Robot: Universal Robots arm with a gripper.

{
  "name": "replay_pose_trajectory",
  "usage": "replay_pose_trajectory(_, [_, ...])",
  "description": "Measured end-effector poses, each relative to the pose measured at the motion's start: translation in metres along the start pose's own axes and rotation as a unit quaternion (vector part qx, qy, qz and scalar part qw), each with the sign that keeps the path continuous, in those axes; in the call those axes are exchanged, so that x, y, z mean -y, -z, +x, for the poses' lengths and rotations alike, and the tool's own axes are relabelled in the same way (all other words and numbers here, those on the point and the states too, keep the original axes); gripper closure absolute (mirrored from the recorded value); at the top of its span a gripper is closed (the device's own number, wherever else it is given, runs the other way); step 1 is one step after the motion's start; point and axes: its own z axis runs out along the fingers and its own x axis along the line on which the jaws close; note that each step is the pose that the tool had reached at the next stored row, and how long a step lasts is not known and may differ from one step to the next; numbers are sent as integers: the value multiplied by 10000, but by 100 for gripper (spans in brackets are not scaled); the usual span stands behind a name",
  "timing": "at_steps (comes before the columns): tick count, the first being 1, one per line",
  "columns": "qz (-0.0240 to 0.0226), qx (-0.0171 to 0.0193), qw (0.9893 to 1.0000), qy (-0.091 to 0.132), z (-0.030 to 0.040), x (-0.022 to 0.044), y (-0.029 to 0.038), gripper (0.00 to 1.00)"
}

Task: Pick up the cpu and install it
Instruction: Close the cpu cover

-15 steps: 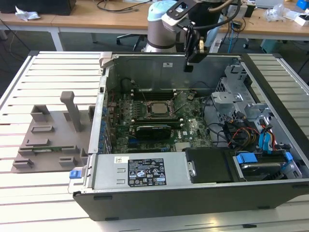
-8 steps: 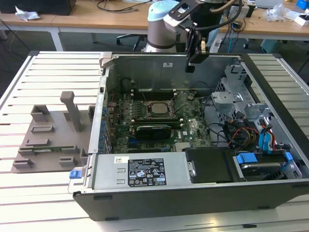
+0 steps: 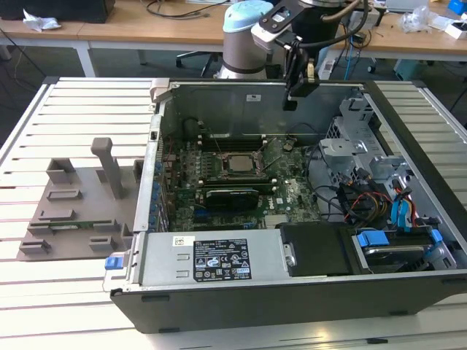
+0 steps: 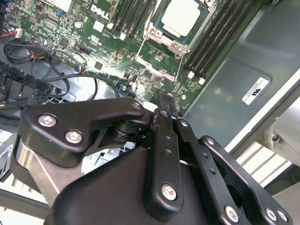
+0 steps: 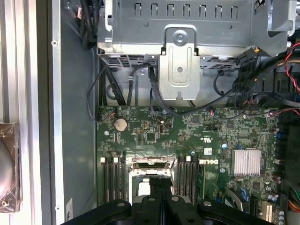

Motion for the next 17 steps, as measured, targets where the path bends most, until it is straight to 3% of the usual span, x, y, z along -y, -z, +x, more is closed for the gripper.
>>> replay_pose_trajectory(8, [0, 0, 10000, 0, 1, -71, -53, 89])
replay_pose_trajectory(17, [1, 0, 10000, 0, 7, -131, -181, 89])
